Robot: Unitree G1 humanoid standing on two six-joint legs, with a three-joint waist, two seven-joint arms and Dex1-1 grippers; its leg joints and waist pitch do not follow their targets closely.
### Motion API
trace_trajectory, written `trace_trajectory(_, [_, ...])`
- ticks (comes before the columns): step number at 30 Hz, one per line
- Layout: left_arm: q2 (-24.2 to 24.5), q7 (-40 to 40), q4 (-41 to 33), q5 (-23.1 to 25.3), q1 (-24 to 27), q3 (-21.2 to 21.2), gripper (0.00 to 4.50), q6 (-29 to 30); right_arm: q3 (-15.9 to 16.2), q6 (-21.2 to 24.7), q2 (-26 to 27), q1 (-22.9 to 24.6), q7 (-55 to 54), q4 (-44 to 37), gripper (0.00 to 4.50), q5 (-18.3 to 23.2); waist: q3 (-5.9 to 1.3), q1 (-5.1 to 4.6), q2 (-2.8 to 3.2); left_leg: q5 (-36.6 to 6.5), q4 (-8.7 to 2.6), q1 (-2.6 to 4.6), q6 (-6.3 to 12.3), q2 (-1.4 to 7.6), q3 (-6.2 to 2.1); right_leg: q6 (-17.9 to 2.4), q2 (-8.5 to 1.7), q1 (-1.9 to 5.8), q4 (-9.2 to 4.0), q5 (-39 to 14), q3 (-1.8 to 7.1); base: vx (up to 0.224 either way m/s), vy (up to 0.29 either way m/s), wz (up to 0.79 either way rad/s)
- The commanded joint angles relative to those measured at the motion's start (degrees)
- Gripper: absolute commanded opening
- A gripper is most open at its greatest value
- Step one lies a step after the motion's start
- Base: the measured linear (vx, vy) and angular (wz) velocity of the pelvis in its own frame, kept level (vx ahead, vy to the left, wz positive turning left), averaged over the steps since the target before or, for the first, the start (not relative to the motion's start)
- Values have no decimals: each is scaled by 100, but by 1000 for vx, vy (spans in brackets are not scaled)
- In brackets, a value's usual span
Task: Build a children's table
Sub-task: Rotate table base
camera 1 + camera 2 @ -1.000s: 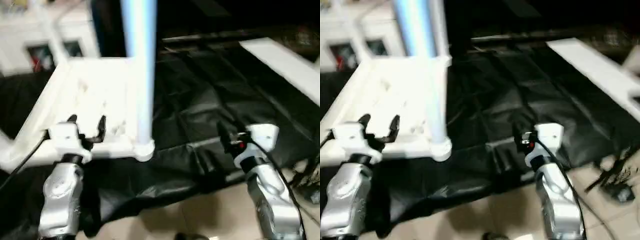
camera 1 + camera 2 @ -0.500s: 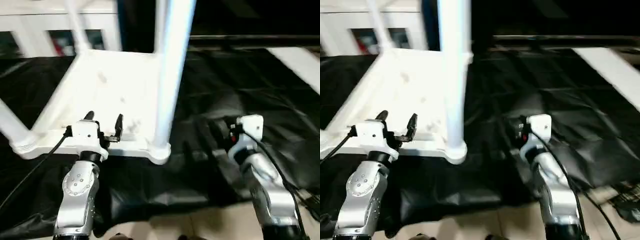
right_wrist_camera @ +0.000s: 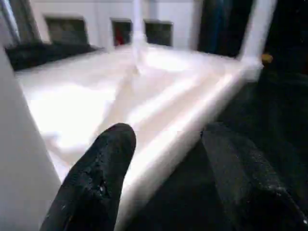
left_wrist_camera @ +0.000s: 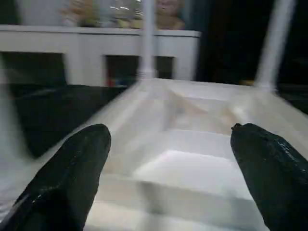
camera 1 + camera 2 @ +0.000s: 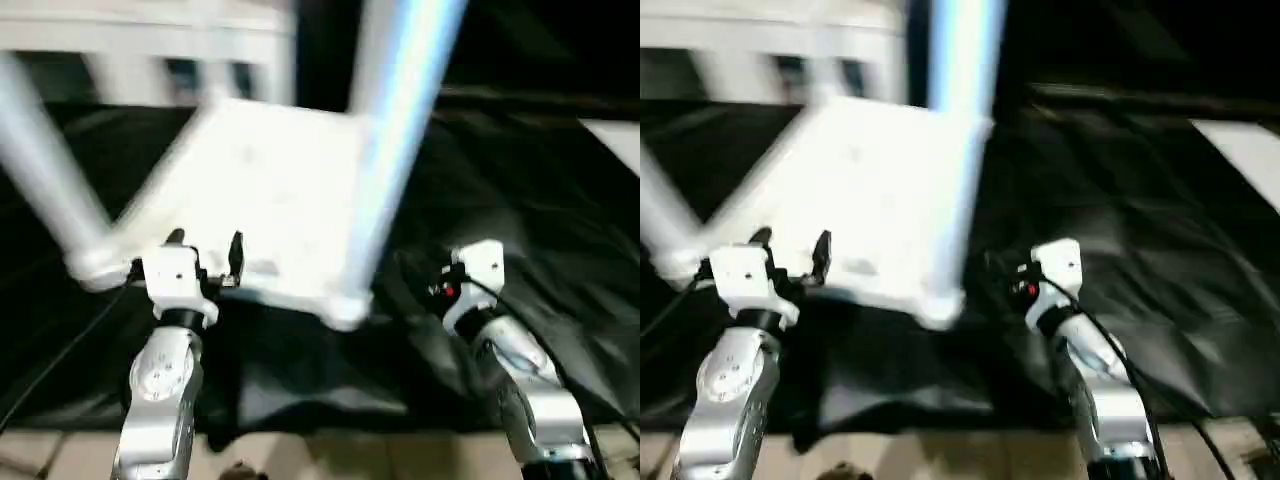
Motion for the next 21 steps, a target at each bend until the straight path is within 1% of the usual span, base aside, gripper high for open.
trace_trajectory(1, [-43, 0, 70, 18, -147, -114, 447, -6, -269, -58, -65, -8, -220, 78, 267, 23, -146, 94, -11, -3460, 21, 628, -248, 159, -23, -787, -686, -440, -1342, -4481, 489, 72, -42, 20])
trace_trajectory(2, [-43, -6, 86, 12, -159, -117, 447, -6, -276, -69, -66, -5, -236, 85, 267, 16, -203, 278, -1, -1565, -113, 39, 151, 249, -75, -752, -874, 139, -1329, -4372, 768, 72, -42, 20])
trace_trajectory(3, [-29, -45, 161, 9, -225, -153, 447, 84, -315, -102, -56, 31, -312, 82, 267, 6, -290, 324, 98, -1022, -272, -61, 163, 300, -78, -724, -746, 237, -1213, -3720, 680, 118, 28, -3])
trace_trajectory(4, [-13, -82, 252, 23, -299, -194, 447, 117, -367, -122, -37, 59, -380, 79, 267, 20, -471, 302, 163, -56, -501, -56, 144, 355, -94, -630, -325, 151, -825, -1453, 480, 139, 42, -2])
trace_trajectory(5, [-11, -113, 293, 11, -342, -213, 447, 131, -389, -128, -42, 72, -413, 79, 267, 9, -577, 275, 223, 227, -488, 65, 177, 420, -167, -610, -253, 23, -627, -425, 426, 139, 42, -2])
trace_trajectory(6, [-13, -119, 313, 6, -369, -220, 447, 130, -399, -140, -52, 82, -427, 80, 267, -9, -688, 205, 224, 937, -362, 157, 316, 502, -294, -582, -194, -238, -368, 1339, 495, 104, 53, 4])
trace_trajectory(7, [-16, -120, 327, 0, -390, -222, 447, 134, -404, -148, -62, 81, -433, 88, 267, -24, -799, 202, 198, 2191, -208, 53, 546, 455, -325, -602, -211, -224, -185, 2794, 545, 95, 44, -4])
trace_trajectory(8, [-21, -126, 346, -16, -416, -221, 447, 134, -417, -146, -65, 75, -432, 96, 267, -20, -909, 239, 179, 3449, -48, -19, 739, 310, -311, -497, -133, -206, -41, 4049, 592, 95, 44, -4])
trace_trajectory(9, [-17, -137, 388, -18, -452, -224, 447, 151, -443, -150, -76, 61, -440, 125, 267, -24, -897, 241, 153, 3592, -30, -66, 773, 252, -280, -442, -113, -226, -53, 4305, 601, 62, 11, -10])
trace_trajectory(10, [-13, -148, 448, -15, -501, -231, 447, 171, -469, -151, -93, 32, -448, 171, 267, -21, -874, 251, 108, 3128, -76, -238, 700, 124, -199, -320, -136, -165, -76, 4581, 617, 0, 0, 0])
trace_trajectory(11, [-11, -150, 469, -13, -517, -234, 447, 179, -475, -149, -101, 22, -450, 185, 267, -17, -809, 260, 96, 1982, -188, -304, 531, 127, -158, -263, -210, -175, -172, 4265, 619, 0, 0, 0])
trace_trajectory(12, [-8, -152, 483, -10, -526, -240, 447, 194, -477, -137, -106, 17, -452, 191, 267, -16, -775, 263, 109, 1326, -248, -294, 444, 170, -153, -281, -249, -199, -241, 3806, 621, 0, 0, 0])
trace_trajectory(13, [-15, -145, 577, -16, -585, -260, 447, 215, -458, -80, -159, -13, -421, 241, 267, -22, -692, 236, 126, 92, -375, -268, 274, 265, -164, -415, -294, -226, -360, 2525, 622, -64, -11, -2])
trace_trajectory(14, [-35, -129, 629, -38, -624, -259, 447, 239, -433, -26, -199, -30, -375, 270, 267, -20, -645, 207, 75, -438, -433, -241, 197, 301, -156, -501, -292, -240, -431, 1805, 631, -64, -11, -2])
trace_trajectory(15, [-65, -109, 694, -48, -674, -263, 447, 221, -403, 42, -248, -52, -315, 310, 267, -15, -579, 171, 62, -1176, -527, -194, 41, 328, -148, -638, -309, -250, -520, 525, 658, -86, -5, -2])
trace_trajectory(16, [-78, -120, 723, -45, -703, -281, 447, 180, -373, 71, -282, -69, -271, 338, 267, -26, -510, 136, 70, -1827, -591, -170, -157, 340, -142, -650, -333, -296, -648, -881, 698, -99, -3, -5])
trace_trajectory(17, [-84, -134, 731, -37, -710, -303, 447, 173, -370, 64, -295, -77, -260, 352, 267, -29, -498, 126, 40, -1941, -606, -171, -212, 340, -136, -602, -342, -302, -686, -1226, 704, -99, -3, -5])
trace_trajectory(18, [-84, -157, 737, -35, -704, -321, 447, 149, -350, 76, -307, -79, -274, 358, 267, -64, -494, 126, 52, -2016, -618, -162, -270, 345, -140, -561, -358, -315, -712, -1485, 708, -98, -2, -9])
trace_trajectory(19, [-88, -193, 741, -42, -705, -345, 447, 130, -330, 78, -325, -86, -275, 367, 267, -95, -504, 110, 32, -2006, -644, -163, -329, 345, -145, -478, -355, -312, -751, -1674, 704, -79, 8, -14])
trace_trajectory(20, [-95, -245, 751, -65, -713, -374, 447, 105, -336, 92, -329, -88, -293, 374, 267, -109, -524, 106, 35, -1862, -665, -188, -332, 345, -153, -437, -347, -301, -749, -1503, 694, -79, 8, -14])
trace_trajectory(21, [-96, -249, 752, -68, -714, -376, 447, 103, -338, 94, -329, -88, -296, 374, 267, -108, -524, 106, 35, -1862, -665, -188, -332, 345, -153, -437, -347, -301, -749, -1503, 694, -60, 17, -14])
